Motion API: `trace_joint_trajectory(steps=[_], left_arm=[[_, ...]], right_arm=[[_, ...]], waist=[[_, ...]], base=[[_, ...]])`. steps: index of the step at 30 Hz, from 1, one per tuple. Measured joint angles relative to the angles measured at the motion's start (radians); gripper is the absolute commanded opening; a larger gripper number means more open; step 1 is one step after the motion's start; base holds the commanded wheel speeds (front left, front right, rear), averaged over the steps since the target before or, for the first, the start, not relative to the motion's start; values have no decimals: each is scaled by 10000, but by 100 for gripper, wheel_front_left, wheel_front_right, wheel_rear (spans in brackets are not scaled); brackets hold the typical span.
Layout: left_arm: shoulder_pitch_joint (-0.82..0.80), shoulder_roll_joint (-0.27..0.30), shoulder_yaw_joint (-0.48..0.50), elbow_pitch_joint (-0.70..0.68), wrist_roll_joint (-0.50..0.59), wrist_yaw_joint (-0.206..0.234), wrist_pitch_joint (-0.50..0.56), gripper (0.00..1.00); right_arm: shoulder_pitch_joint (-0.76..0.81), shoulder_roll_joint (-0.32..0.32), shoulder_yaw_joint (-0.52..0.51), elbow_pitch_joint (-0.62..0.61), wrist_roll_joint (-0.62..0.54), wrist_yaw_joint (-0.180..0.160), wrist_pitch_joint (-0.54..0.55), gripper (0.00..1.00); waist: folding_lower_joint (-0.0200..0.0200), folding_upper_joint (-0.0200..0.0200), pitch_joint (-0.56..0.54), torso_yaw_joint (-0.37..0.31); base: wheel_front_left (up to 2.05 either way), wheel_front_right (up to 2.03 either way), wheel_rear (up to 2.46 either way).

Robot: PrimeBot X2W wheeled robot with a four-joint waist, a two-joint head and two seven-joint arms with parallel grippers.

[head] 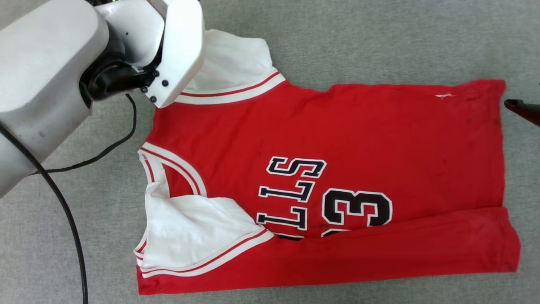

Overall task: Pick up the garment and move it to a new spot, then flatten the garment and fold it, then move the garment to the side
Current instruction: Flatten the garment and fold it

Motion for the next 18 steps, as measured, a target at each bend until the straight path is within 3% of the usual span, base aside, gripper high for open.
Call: trace_joint_trajectory(steps=[7,15,16,17,18], left_arm=[[-246,-102,-4,-221,100,0,-163,0],[-269,81,-8,-297,249,0,-295,0],[-239,102,-6,-297,259,0,-309,0],[-181,113,-8,-293,255,0,-353,0],[-124,117,-10,-297,253,0,-403,0]], right_arm=[[-536,755,589,1331,-230,0,221,100],[-637,867,1083,1988,-134,-2,-570,100],[-648,888,1116,2073,-123,-2,-709,35],[-667,892,1177,2136,-125,-2,-861,4],[-675,911,1229,2215,-119,0,-1034,0]], waist=[[0,0,509,359],[-5,0,801,520],[-5,0,774,503],[-5,0,736,488],[-5,0,686,474]], base=[[0,0,0],[0,0,0],[0,0,0],[0,0,0],[0,0,0]])
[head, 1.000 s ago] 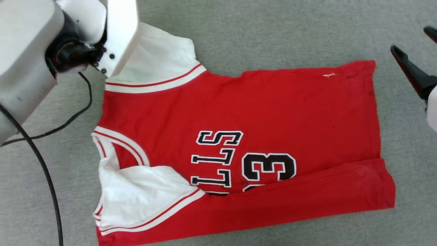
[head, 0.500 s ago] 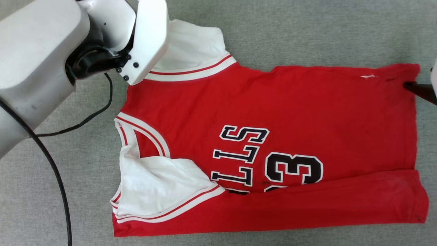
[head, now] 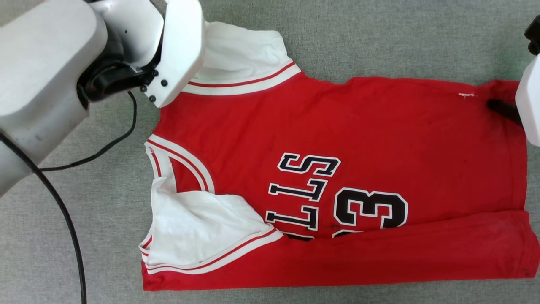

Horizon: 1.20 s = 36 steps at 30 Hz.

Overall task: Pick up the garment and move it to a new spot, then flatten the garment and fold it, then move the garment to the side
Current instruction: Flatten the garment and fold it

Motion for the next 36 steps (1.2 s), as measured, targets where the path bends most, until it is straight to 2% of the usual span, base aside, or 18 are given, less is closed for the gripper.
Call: trace_joint_trajectory(steps=[7,15,21,25,31,36], left_arm=[[691,274,0,-138,-173,0,-717,0],[2024,1039,6,-1085,-261,0,-1187,0],[3291,1804,4,-1929,-276,0,-1476,0],[4343,2092,0,-2318,-324,88,-1567,0],[6063,2495,0,-2740,-414,451,-1818,0],[7245,2456,-4,-2738,-278,627,-1983,0]], right_arm=[[286,-42,389,-33,349,-4,-1407,0],[1518,-867,625,-955,876,-2,-2637,0],[2649,-1407,646,-1446,1158,-2,-3099,0],[3548,-1676,591,-1793,1271,-2,-3386,0],[4976,-1789,364,-1985,1542,-2,-3626,0],[5827,-1561,405,-1962,1407,-2,-3613,0]], waist=[[4,0,-775,-55],[4,0,-2182,-39],[4,0,-3103,-4],[3,0,-3549,57],[3,0,-3964,39],[3,0,-3878,-40]], base=[[0,0,0],[0,0,0],[0,0,0],[0,0,0],[0,0,0],[0,0,0]])
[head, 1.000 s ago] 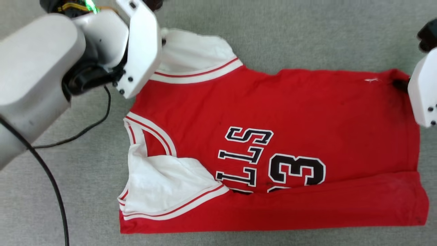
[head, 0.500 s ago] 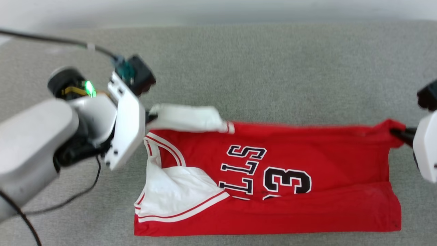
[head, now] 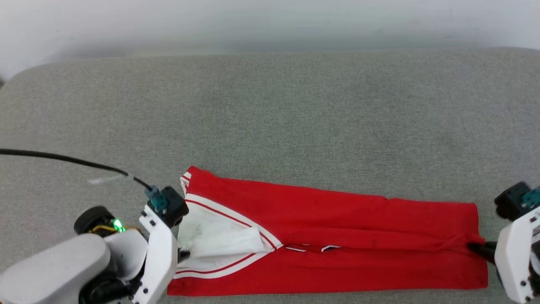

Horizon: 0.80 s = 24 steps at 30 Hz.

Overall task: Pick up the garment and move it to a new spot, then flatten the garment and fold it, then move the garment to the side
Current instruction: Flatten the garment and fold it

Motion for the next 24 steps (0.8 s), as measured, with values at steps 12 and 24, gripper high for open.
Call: trace_joint_trajectory(steps=[12,24], left_arm=[[855,-708,153,1162,56,54,-784,100],[1519,-418,1285,591,1250,2084,-4470,100]], right_arm=[[75,1344,-44,1344,-627,13,-460,100],[724,1066,-1791,100,-656,2,-1528,100]], waist=[[0,0,428,-160],[0,0,-208,-207]], base=[[0,0,0],[0,0,0]])
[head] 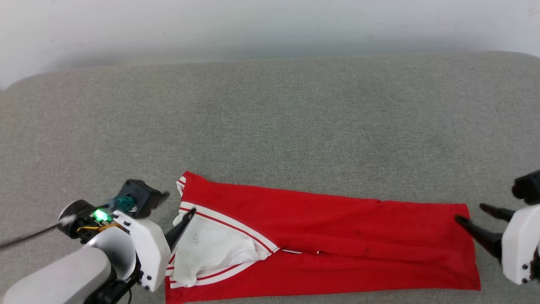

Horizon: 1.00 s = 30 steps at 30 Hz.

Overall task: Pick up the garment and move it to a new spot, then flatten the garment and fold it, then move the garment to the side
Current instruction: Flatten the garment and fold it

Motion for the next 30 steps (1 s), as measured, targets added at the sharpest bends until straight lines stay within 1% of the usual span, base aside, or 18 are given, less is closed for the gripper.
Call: trace_joint_trajectory(steps=[3,7,11,13,15,18,23,30], left_arm=[[281,-173,468,-132,209,836,-1308,100],[526,-370,961,63,568,1741,-2602,100],[812,-1043,1762,196,828,2610,-3104,100],[1058,-1406,2205,263,1133,2895,-3131,100],[1361,-1891,3103,125,1804,3206,-3133,100],[2031,-2495,4249,-58,2769,3367,-3150,100],[3170,-3430,5908,-257,4286,3335,-3150,100],[4614,-4823,7900,-746,6063,3062,-3150,100]], right_arm=[[297,-2,-786,-316,67,0,-50,100],[750,219,-1885,-301,282,0,107,100],[1266,750,-2755,100,780,-2,326,100],[1450,968,-3091,297,989,-2,443,100],[1636,1164,-3277,443,1095,-2,573,100],[1832,1373,-3446,652,1212,-2,880,100],[2083,1756,-3402,780,1361,-2,1459,100],[2207,2109,-3229,989,1402,-2,1697,100]], waist=[[0,0,43,15],[1,0,167,74],[1,0,288,232],[1,0,343,321],[1,0,401,411],[1,0,463,508],[1,1,478,594],[0,0,478,679]], base=[[0,0,0],[0,0,0],[0,0,0],[0,0,0],[0,0,0],[0,0,0],[0,0,0],[0,0,0]])
